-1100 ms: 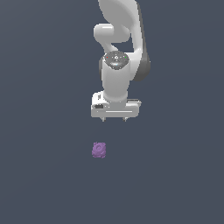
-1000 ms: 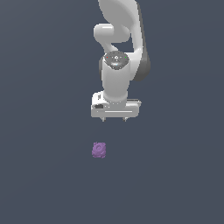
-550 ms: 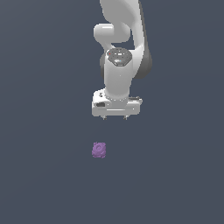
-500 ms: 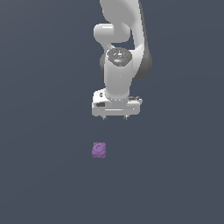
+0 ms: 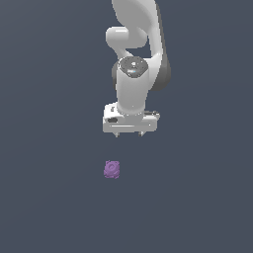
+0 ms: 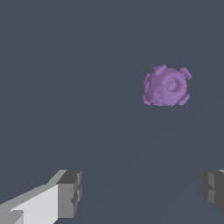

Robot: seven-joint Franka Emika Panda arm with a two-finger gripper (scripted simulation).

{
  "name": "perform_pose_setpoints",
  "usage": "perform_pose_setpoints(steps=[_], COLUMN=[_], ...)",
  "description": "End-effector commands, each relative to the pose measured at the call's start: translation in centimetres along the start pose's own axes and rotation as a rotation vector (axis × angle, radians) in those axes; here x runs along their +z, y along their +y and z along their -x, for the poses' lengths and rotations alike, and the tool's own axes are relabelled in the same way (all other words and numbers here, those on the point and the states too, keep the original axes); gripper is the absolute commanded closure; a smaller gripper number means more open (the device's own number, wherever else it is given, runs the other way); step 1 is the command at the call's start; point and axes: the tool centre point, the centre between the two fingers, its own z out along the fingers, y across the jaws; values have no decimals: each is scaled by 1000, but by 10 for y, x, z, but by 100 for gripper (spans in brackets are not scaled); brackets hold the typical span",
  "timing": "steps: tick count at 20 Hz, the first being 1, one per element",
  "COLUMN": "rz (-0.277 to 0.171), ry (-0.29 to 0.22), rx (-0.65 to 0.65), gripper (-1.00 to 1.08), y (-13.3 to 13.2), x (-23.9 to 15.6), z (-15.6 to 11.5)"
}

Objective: Pick up the object and move it to a goal position.

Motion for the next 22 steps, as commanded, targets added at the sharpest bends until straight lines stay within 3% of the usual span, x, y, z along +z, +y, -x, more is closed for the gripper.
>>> perform_pose_setpoints(steps=[1, 22], rz=[-1, -17], ry=[0, 3], rx=[5, 90], gripper=[-92, -92], y=[4, 68], x=[3, 74], z=[-5, -83])
